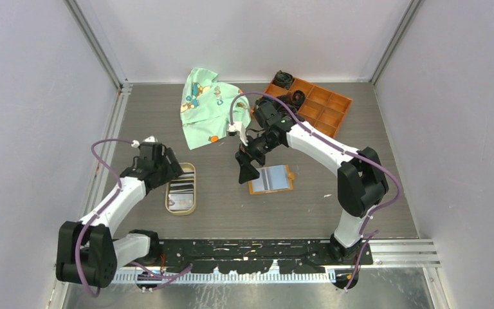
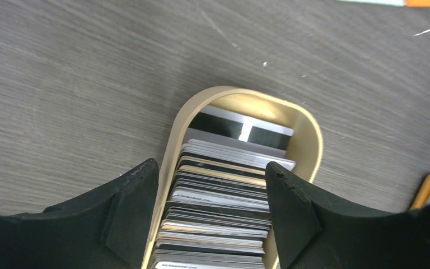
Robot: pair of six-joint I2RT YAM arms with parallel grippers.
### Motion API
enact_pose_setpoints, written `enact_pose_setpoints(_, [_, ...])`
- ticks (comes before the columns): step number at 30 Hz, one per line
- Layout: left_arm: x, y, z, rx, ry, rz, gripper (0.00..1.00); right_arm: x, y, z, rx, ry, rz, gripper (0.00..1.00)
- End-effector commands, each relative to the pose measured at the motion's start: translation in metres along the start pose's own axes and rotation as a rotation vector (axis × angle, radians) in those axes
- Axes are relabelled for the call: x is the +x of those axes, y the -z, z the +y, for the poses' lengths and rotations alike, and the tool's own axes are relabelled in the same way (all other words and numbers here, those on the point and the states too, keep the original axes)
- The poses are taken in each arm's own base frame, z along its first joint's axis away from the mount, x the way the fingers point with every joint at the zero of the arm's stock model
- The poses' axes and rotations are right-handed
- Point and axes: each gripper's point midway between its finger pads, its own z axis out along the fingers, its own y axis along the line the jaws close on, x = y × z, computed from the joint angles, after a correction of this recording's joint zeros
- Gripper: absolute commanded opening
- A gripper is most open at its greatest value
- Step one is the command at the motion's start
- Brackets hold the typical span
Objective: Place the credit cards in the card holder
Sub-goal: Move the storage box to the center of the board.
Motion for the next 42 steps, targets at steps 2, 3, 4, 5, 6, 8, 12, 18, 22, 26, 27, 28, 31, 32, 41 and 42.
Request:
enact_pose_setpoints(2, [0.012,-0.005,0.002,0.002,0.023,0.044,0.66,-0.012,0.005,0.003,0.006,0.056,-0.019,0.99])
enact_pose_setpoints(3, [0.015,-0.005,0.0,0.018,0.022,0.056,0.63,-0.012,0.005,0.003,0.006,0.053,-0.019,0.99])
enact_pose_setpoints(4, [0.018,-0.004,-0.003,0.041,0.019,0.068,0.6,-0.012,0.005,0.003,0.004,0.052,-0.016,1.0])
enact_pose_setpoints(5, [0.021,-0.004,-0.007,0.067,0.016,0.08,0.57,-0.011,0.005,0.003,0.003,0.049,-0.013,0.99])
enact_pose_setpoints(6, [0.025,-0.002,-0.014,0.113,0.01,0.1,0.56,-0.011,0.005,0.003,0.004,0.048,-0.01,1.0])
enact_pose_setpoints(8, [0.03,0.002,-0.029,0.202,0.0,0.133,0.53,-0.009,0.005,0.003,0.007,0.046,-0.002,1.0])
enact_pose_setpoints(12, [0.035,0.009,-0.058,0.36,0.003,0.179,0.5,-0.005,0.006,0.001,0.027,0.046,0.013,1.0])
enact_pose_setpoints(18, [0.051,0.01,-0.109,0.51,-0.071,0.248,0.5,-0.006,0.009,-0.006,0.08,0.01,0.017,0.97])
enact_pose_setpoints(22, [0.071,0.004,-0.146,0.582,-0.138,0.303,0.5,-0.007,0.003,-0.01,0.085,-0.047,-0.008,0.92])
enact_pose_setpoints(26, [0.078,0.002,-0.174,0.626,-0.182,0.318,0.51,-0.008,0.003,-0.019,0.096,-0.165,-0.055,0.76])
enact_pose_setpoints(27, [0.074,0.003,-0.181,0.637,-0.189,0.306,0.51,-0.007,0.005,-0.022,0.095,-0.201,-0.074,0.73])
enact_pose_setpoints(28, [0.069,0.006,-0.186,0.644,-0.198,0.288,0.52,-0.008,0.008,-0.025,0.099,-0.229,-0.097,0.71])
enact_pose_setpoints(31, [0.044,0.016,-0.192,0.63,-0.228,0.202,0.55,-0.003,0.013,-0.031,0.129,-0.277,-0.139,0.69])
enact_pose_setpoints(32, [0.035,0.021,-0.191,0.62,-0.242,0.162,0.55,-0.001,0.012,-0.031,0.134,-0.289,-0.147,0.68])
enact_pose_setpoints(41, [0.012,0.067,-0.134,0.475,-0.246,-0.025,0.56,-0.012,-0.019,-0.008,0.085,-0.396,-0.179,0.65])
enact_pose_setpoints(42, [0.018,0.069,-0.123,0.454,-0.222,-0.02,0.56,-0.013,-0.024,-0.005,0.091,-0.404,-0.175,0.65])
